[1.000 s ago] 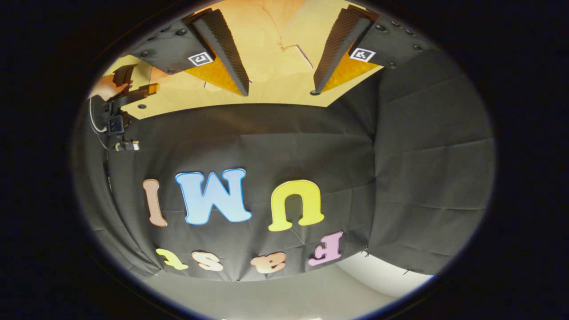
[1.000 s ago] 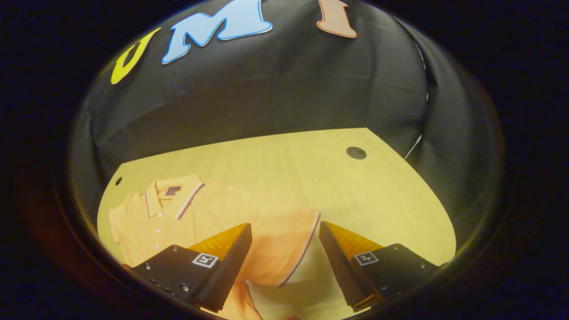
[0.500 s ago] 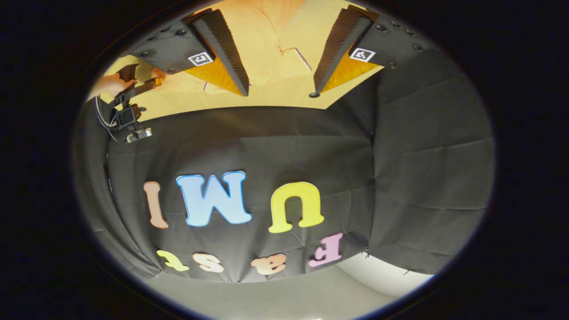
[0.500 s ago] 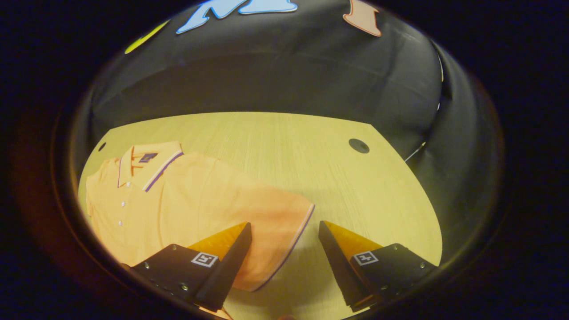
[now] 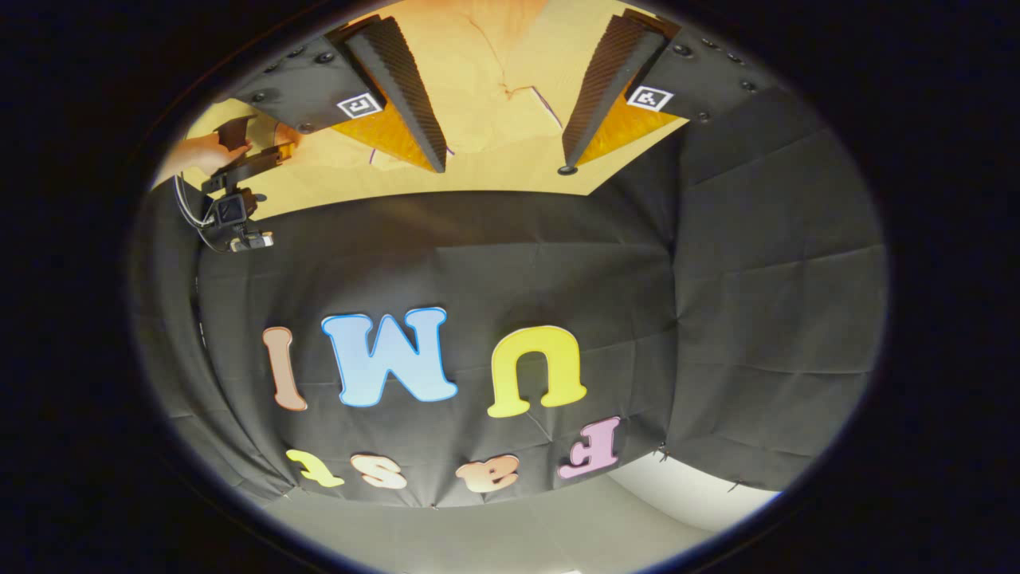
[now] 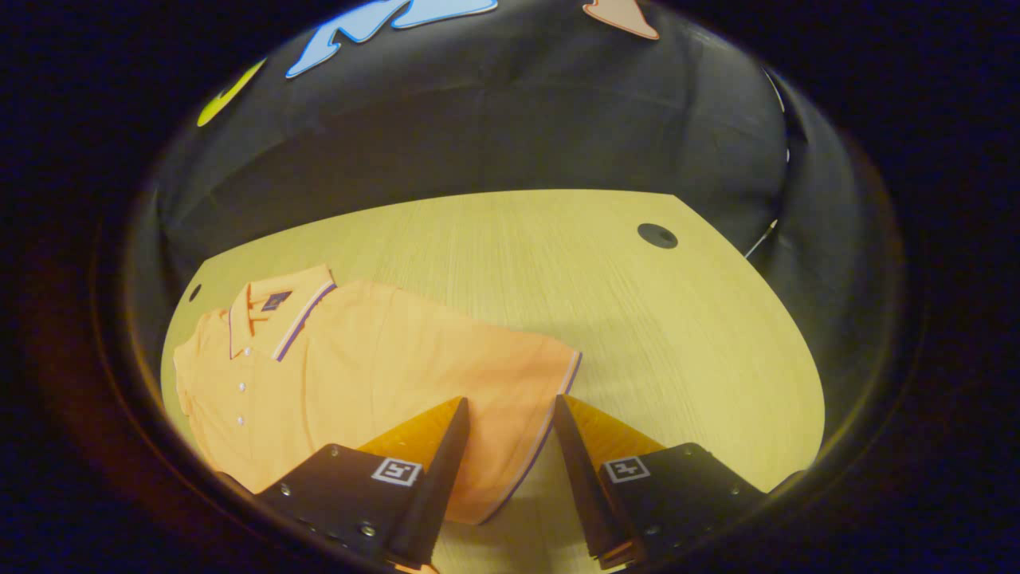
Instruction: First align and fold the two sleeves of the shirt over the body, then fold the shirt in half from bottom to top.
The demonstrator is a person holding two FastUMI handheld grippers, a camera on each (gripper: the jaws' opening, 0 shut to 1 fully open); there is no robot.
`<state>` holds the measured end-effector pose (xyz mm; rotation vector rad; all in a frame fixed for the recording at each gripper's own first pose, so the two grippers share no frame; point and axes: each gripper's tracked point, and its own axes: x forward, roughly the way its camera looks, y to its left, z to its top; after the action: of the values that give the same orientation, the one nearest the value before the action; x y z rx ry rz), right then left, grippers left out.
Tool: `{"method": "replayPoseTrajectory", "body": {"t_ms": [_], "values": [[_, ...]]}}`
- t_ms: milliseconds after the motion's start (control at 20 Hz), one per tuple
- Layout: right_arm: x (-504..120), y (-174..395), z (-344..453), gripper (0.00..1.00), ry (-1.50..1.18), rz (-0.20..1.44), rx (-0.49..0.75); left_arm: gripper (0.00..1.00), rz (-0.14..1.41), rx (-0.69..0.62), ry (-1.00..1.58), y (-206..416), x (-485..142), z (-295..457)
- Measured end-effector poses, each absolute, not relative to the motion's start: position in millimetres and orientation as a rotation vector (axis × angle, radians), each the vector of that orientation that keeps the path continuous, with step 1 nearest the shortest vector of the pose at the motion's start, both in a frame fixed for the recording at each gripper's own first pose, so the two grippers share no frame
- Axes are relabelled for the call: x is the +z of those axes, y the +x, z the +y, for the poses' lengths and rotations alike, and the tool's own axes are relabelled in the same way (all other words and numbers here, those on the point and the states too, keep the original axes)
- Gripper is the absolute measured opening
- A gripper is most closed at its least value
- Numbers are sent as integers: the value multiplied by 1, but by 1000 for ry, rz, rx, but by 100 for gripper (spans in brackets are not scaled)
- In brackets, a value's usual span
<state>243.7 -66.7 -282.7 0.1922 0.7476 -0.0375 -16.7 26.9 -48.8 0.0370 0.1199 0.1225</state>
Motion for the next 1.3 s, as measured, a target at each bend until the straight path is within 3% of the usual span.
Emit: {"method": "replayPoseTrajectory", "body": {"t_ms": [100, 150, 200, 250, 300, 350, 400, 750, 800, 850, 1100, 1150, 1300], "values": [[-281, 242, -65, 47, 194, 751, -32, 95, 118, 122, 35, -18, -49, 27], [-280, 241, -66, 46, 193, 749, -24, 95, 119, 122, 33, -19, -49, 27], [-280, 241, -66, 31, 210, 760, -27, 99, 120, 122, 30, -19, -50, 27], [-278, 242, -66, 17, 217, 761, -29, 92, 120, 124, 29, -21, -51, 28], [-280, 239, -69, 18, 210, 768, -54, 96, 122, 124, 27, -21, -52, 29], [-274, 240, -67, 2, 216, 761, -57, 96, 121, 124, 28, -23, -51, 28], [-269, 241, -64, 4, 222, 744, -51, 100, 118, 127, 30, -24, -50, 29], [-207, 242, 0, 3, 114, 595, 108, 99, 123, 144, 13, -31, -55, 36], [-208, 241, 11, 4, 101, 597, 135, 96, 123, 150, 12, -32, -56, 38], [-210, 239, 20, 4, 88, 603, 156, 99, 123, 157, 10, -34, -56, 42], [-224, 231, 54, 4, 38, 635, 235, 100, 130, 199, -1, -46, -62, 57], [-228, 229, 61, 6, 38, 647, 254, 96, 133, 207, -7, -48, -64, 60], [-236, 223, 69, 6, 24, 679, 281, 99, 143, 227, -15, -51, -71, 68]]}}
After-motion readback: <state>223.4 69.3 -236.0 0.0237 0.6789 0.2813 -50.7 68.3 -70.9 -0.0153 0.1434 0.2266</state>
